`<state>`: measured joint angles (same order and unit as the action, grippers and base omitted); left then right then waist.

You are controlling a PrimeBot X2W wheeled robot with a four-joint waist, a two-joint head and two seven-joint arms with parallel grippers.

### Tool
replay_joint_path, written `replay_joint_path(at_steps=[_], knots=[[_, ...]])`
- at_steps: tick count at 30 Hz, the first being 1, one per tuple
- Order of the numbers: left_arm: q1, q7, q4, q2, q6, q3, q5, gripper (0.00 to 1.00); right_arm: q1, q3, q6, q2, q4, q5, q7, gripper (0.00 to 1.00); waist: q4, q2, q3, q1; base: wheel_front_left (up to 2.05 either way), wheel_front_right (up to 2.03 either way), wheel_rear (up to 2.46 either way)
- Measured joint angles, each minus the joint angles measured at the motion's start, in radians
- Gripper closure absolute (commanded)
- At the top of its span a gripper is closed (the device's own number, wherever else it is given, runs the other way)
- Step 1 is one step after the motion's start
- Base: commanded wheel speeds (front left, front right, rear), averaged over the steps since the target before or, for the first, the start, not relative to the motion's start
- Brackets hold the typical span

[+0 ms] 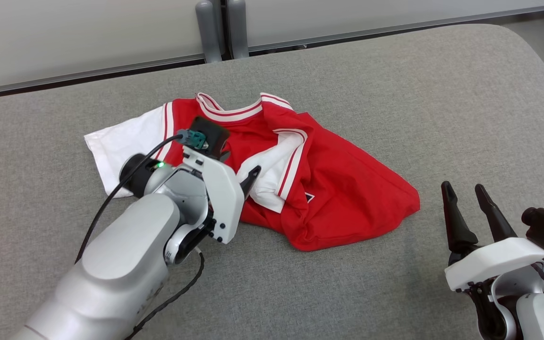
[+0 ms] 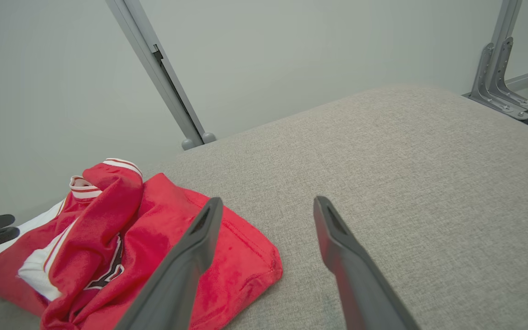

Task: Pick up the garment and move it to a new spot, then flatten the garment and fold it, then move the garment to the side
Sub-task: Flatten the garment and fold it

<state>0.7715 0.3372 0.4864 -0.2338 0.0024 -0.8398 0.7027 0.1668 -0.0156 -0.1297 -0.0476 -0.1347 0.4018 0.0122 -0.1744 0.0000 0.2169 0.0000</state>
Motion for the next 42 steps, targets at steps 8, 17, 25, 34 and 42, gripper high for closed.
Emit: replay_joint_path(at_steps=[8, 17, 25, 34, 42], knots=[[-0.027, 0.074, -0.032, -0.042, -0.005, -0.003, 0.038, 0.0, -0.001, -0.013, 0.0, 0.0, 0.02, 0.003, 0.009, 0.0, -0.018, 0.0, 0.03, 0.0, 0.0, 0.0, 0.0], [0.03, 0.058, -0.042, -0.031, -0.01, 0.021, 0.048, 0.04, 0.007, -0.012, 0.0, 0.0, 0.012, 0.013, -0.004, 0.0, -0.048, 0.0, 0.067, 0.0, 0.0, 0.0, 0.0], [0.078, 0.11, 0.031, -0.001, -0.029, -0.017, 0.037, 0.16, 0.028, -0.037, 0.0, 0.0, -0.008, 0.028, -0.021, 0.0, -0.074, 0.0, 0.089, 0.0001, 0.0, 0.0, 0.0], [0.134, 0.128, 0.15, 0.043, -0.046, -0.037, 0.031, 0.55, 0.045, -0.052, 0.0, 0.0, -0.027, 0.034, -0.031, 0.0, -0.09, 0.0, 0.106, 0.0, 0.0, 0.0, 0.0], [0.156, 0.114, 0.227, 0.068, -0.075, -0.038, 0.05, 1.0, 0.049, -0.05, 0.0, 0.0, -0.049, 0.038, -0.041, 0.0, -0.085, 0.0001, 0.097, 0.0001, 0.0, 0.0, 0.0]])
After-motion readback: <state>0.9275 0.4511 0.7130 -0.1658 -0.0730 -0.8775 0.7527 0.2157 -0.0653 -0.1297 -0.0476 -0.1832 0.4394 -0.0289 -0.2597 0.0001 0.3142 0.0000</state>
